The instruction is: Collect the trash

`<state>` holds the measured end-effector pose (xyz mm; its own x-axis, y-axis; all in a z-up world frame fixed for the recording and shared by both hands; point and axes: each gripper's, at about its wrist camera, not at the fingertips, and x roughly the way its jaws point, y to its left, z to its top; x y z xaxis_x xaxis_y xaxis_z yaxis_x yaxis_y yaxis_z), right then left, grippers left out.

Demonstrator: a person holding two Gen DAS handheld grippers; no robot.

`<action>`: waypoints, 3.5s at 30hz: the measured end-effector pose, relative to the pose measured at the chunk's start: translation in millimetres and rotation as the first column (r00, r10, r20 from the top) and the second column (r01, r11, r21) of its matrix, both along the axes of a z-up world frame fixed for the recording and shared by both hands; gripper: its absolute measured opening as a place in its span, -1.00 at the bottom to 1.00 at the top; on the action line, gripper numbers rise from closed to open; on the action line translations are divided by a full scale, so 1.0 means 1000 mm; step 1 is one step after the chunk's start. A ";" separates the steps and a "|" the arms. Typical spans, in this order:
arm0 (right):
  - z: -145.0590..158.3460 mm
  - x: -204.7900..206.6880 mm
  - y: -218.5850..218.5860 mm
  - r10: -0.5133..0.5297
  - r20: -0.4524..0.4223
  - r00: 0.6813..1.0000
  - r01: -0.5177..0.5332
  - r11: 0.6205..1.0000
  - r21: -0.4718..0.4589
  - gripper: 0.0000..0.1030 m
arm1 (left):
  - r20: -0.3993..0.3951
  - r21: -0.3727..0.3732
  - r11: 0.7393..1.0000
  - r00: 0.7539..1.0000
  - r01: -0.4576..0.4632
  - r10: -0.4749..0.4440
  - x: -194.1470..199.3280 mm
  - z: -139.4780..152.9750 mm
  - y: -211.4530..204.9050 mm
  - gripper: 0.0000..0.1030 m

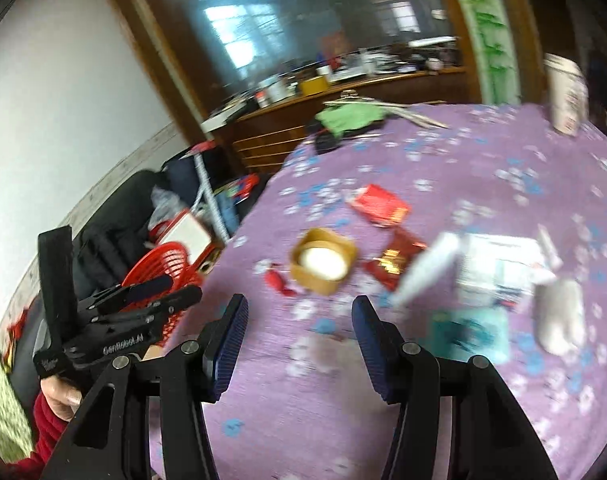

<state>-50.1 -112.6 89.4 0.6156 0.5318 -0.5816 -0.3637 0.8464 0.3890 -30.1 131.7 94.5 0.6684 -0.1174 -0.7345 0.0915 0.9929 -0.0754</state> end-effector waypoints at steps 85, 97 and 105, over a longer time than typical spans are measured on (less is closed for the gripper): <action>-0.052 0.024 -0.120 -0.318 0.190 0.929 0.354 0.914 -0.198 -0.38 | 0.156 -0.048 0.998 0.988 0.028 -0.020 0.033 -0.030 -0.072 -0.63; -0.053 0.023 -0.115 -0.294 0.192 0.936 0.331 0.921 -0.206 -0.38 | 0.151 -0.034 0.999 0.988 0.018 -0.013 0.032 -0.030 -0.069 -0.63; -0.053 0.023 -0.111 -0.275 0.190 0.943 0.313 0.926 -0.211 -0.38 | 0.150 -0.029 1.000 0.989 0.013 -0.008 0.034 -0.032 -0.068 -0.63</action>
